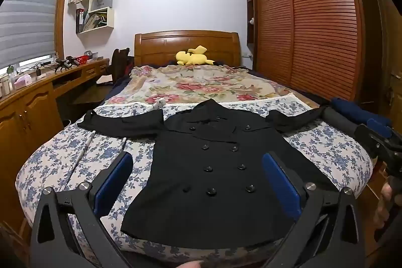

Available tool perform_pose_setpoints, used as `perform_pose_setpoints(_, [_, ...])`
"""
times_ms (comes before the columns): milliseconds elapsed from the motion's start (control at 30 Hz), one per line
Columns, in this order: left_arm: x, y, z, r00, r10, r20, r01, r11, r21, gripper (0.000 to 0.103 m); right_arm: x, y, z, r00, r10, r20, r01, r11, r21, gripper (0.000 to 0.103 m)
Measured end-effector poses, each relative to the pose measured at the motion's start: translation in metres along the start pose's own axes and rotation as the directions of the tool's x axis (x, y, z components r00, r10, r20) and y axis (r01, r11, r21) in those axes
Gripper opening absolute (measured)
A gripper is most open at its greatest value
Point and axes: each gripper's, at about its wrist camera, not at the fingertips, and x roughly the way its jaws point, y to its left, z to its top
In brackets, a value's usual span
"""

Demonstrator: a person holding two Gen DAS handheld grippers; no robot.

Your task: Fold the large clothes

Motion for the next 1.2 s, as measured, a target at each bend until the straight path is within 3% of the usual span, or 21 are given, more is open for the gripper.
perform_pose_setpoints(1200, [-0.018,-0.006,0.007,0.999,0.004,0.037,-0.004,1.0,-0.01,0.103,0.0,0.002,0.0,1.0,0.011,0.011,-0.011,1.0,-0.01,0.103])
